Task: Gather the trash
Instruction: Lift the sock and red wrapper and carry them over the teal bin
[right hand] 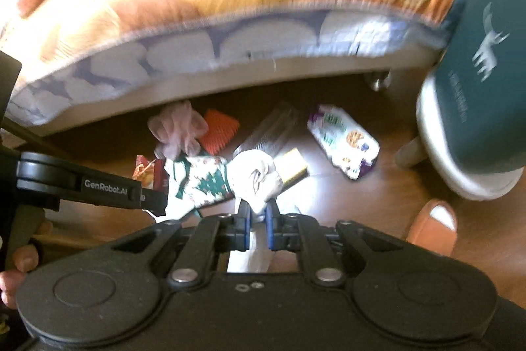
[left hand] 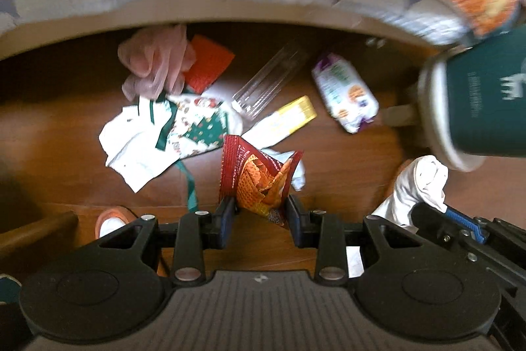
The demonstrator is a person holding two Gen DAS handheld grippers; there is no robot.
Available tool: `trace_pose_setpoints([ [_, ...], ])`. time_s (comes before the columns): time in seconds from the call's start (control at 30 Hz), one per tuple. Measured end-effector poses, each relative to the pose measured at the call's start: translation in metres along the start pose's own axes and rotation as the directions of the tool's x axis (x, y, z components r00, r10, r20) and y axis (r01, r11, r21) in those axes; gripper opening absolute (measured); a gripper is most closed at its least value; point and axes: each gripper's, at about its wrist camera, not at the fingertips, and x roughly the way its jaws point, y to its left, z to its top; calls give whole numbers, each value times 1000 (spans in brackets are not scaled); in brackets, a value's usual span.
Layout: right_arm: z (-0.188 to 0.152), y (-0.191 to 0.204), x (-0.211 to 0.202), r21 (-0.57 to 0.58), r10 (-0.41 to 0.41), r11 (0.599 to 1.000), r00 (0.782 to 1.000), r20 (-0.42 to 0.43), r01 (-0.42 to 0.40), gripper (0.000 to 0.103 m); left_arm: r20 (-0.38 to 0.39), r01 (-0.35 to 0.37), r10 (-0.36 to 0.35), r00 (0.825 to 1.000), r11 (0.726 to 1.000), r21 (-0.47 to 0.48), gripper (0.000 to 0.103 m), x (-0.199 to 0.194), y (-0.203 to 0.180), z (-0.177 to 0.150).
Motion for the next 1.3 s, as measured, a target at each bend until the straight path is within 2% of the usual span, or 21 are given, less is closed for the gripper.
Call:
trace_pose_setpoints([
  [0.17,-7,-1,-67,13,-3,1000,988,151,1,9,107,44,-48,993,998,41,33,-61,-22,-20],
  [0.4,-9,-14,-151,-18,11,1000,949,316,-5,9,228,53,-86,970,988,148,33,-129,-68,-34],
  [0.6,-1,-39,-199,-1,-32,999,913,407,36,9,300,58,-136,944,965,254,34,-174,-121,-36],
  [0.77,13,-69,-224,37,-89,996,877,472,81,9,344,56,-182,921,937,344,34,-206,-168,-25],
  [0.9,23,-96,-241,80,-142,990,849,509,118,9,373,49,-220,901,907,418,34,-222,-211,-10],
  [1.0,32,-119,-253,112,-184,983,829,529,147,9,378,32,-233,896,884,467,34,-225,-244,2],
  [1.3,67,-192,-259,213,-302,952,787,538,220,9,331,55,-287,899,824,565,34,-212,-341,37],
])
